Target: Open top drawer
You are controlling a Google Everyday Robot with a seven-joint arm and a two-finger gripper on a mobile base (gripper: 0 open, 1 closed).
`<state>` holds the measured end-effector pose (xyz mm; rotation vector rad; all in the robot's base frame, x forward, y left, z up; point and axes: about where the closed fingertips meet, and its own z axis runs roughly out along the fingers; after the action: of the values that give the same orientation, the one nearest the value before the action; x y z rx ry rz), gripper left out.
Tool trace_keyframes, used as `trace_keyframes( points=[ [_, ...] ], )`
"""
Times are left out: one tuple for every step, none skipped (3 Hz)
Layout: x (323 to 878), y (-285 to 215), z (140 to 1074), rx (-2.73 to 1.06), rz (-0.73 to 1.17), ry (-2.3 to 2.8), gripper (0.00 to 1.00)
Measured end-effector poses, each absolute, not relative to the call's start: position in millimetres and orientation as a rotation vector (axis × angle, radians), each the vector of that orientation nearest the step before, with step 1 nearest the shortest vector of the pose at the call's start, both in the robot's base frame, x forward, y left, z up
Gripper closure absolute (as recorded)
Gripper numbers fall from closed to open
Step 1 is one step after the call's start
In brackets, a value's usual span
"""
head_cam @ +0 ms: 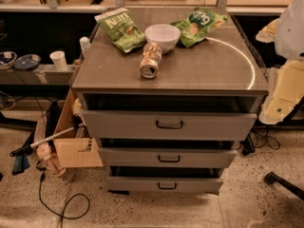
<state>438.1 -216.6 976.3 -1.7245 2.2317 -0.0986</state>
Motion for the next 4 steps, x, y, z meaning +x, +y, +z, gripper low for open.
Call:
trace_keyframes(
  points=[
    [438,-217,976,-1.724,-0.099,2.232,0.00],
    [438,-215,975,-1.710,-0.095,2.226,0.00],
    [437,-210,967,-1.695,-0.075,2.222,0.00],
    [436,-199,951,-1.696,-0.032,2.215,0.00]
  ],
)
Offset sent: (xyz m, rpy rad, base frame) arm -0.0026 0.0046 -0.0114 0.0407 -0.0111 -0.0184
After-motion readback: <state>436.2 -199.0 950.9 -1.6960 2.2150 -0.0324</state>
